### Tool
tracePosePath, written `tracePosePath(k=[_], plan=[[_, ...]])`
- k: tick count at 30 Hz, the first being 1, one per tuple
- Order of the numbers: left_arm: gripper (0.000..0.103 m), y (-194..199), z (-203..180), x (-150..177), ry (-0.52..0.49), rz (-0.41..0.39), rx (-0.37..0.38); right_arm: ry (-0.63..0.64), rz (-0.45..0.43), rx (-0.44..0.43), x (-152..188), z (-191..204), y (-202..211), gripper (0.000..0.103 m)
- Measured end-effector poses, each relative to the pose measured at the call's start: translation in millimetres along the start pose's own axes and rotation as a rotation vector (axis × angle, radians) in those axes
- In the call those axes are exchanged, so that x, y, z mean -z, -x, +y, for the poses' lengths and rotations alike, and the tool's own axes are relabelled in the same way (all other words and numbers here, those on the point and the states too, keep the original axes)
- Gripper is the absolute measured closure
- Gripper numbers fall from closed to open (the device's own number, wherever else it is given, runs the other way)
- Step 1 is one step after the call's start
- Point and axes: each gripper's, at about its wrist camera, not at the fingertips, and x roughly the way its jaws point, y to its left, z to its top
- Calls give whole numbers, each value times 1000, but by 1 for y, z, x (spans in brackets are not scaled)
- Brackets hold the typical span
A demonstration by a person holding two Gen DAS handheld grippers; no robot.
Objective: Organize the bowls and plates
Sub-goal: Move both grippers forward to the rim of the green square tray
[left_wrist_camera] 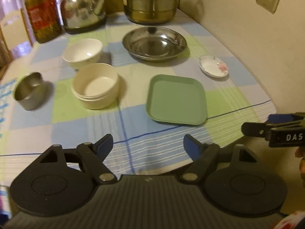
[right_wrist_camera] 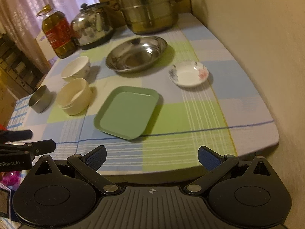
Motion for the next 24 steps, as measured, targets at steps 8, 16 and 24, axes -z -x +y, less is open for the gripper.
tracePosePath(k=[8,16,24], plan=[[31,-44,5,-4,-31,9,-6,-69,49,-11,7,-15,-33,23],[40,-79,6,-26,-88,25,57,-232,-23,-92,-5,-22,-45,22],[40,-104,13,-50,-116,16,98,-220,-7,-26,-25,-9,-73,29]])
